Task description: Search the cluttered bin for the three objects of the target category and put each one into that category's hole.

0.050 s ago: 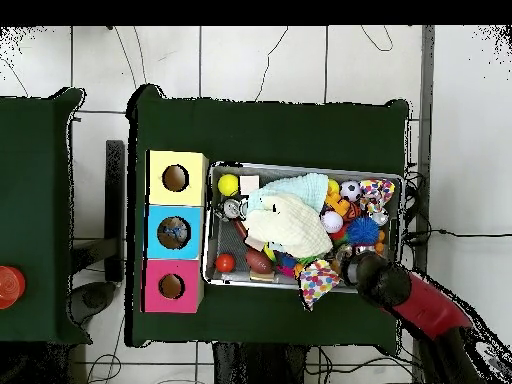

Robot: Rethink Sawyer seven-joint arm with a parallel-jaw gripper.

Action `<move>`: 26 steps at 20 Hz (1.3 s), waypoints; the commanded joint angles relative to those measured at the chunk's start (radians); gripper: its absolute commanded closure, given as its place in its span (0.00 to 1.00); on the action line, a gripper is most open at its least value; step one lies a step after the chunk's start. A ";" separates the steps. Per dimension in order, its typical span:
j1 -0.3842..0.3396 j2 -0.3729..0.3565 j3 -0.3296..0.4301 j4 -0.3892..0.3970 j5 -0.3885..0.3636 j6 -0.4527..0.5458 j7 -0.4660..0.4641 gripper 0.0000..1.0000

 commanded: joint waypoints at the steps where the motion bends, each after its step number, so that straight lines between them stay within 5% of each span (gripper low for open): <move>1: 0.080 0.012 0.049 -0.058 0.050 0.204 0.015 0.00; 7: 0.158 0.052 0.012 -0.155 0.073 0.209 0.067 0.00; 13: 0.201 0.018 -0.005 -0.243 0.086 0.369 0.042 0.00; 17: 0.241 0.065 -0.030 -0.320 0.095 0.355 0.093 0.00; 26: 0.275 -0.076 -0.073 -0.345 0.120 0.737 0.049 0.00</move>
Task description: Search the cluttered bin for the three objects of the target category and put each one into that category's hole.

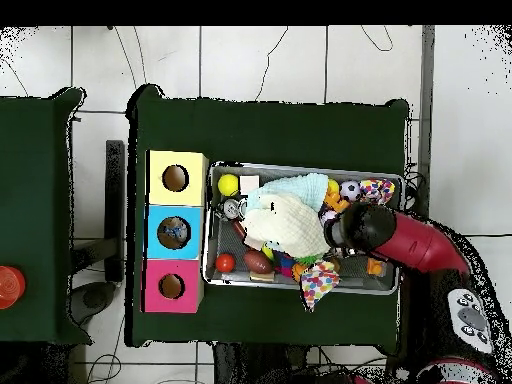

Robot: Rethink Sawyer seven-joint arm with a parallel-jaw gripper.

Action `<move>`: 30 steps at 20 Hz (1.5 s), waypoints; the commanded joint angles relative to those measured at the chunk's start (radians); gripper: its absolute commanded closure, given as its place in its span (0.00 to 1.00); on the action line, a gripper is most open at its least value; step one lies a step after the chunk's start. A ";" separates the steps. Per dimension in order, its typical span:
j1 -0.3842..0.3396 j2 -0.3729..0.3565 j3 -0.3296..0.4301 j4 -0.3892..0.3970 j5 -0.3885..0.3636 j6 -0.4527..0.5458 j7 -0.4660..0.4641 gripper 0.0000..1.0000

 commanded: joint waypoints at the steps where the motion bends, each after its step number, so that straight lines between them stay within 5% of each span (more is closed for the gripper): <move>1: 0.027 -0.068 0.024 -0.071 0.060 0.253 0.050 0.00; 5: 0.018 -0.094 0.031 -0.045 0.074 0.269 0.045 0.00; 10: 0.000 -0.163 0.069 0.110 0.148 0.235 0.047 0.00; 13: -0.009 -0.160 0.073 0.139 0.163 0.195 0.036 0.00; 22: -0.012 0.003 0.012 0.037 0.031 -0.125 0.049 0.00; 30: 0.024 0.069 -0.056 0.000 0.025 -0.206 0.085 0.00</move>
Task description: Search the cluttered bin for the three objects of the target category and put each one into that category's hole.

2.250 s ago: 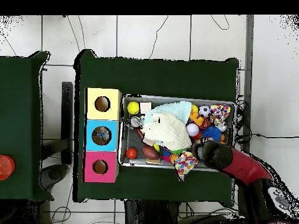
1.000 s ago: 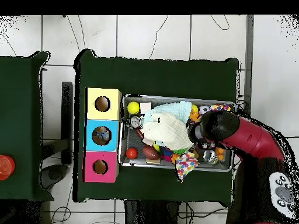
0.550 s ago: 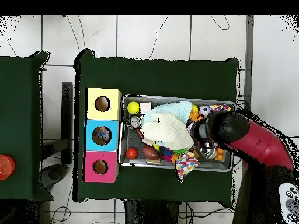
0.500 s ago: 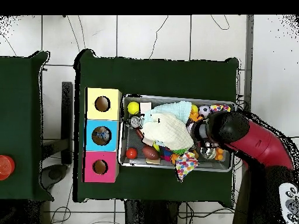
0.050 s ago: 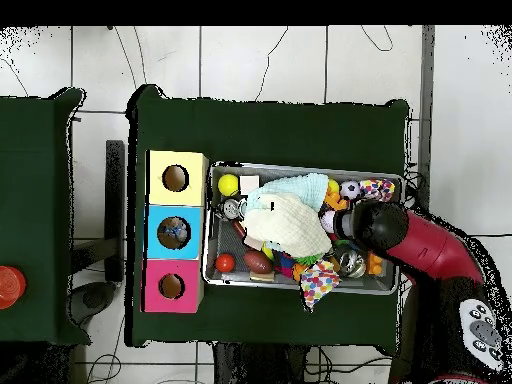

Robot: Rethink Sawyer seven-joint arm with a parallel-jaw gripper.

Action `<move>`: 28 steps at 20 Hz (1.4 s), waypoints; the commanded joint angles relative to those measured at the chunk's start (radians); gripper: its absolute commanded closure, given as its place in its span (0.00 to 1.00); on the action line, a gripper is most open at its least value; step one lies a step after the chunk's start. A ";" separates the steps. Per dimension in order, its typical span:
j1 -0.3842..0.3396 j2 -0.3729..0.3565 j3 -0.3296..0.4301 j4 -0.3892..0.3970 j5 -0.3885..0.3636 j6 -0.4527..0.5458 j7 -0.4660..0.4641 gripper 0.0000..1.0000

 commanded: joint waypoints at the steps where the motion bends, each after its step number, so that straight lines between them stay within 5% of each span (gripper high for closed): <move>1: 0.016 0.102 -0.017 -0.010 -0.028 -0.042 0.087 0.00; 11: -0.016 0.138 -0.013 -0.004 -0.003 -0.074 0.056 0.00; 16: -0.034 0.135 -0.049 -0.050 -0.071 -0.040 -0.038 0.00; 28: -0.069 0.146 -0.023 -0.114 -0.112 -0.007 -0.077 0.00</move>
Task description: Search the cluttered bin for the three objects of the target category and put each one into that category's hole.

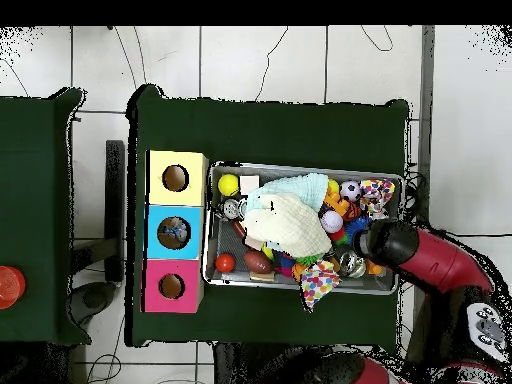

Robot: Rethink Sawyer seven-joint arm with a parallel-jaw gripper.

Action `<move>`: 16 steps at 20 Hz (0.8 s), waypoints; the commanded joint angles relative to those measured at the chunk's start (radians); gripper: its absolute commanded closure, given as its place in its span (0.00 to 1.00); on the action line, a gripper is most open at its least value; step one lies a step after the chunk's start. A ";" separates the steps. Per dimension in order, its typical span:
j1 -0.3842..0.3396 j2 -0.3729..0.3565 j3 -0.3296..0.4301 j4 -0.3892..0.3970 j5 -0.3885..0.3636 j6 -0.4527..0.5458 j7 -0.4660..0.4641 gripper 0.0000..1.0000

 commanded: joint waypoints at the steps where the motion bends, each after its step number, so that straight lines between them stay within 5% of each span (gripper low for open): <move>1: -0.030 0.056 0.064 -0.085 -0.041 0.026 -0.070 0.00; 4: -0.043 0.098 0.083 -0.153 -0.038 0.040 -0.077 0.00; 16: -0.029 0.077 0.099 -0.161 0.001 0.054 -0.034 0.00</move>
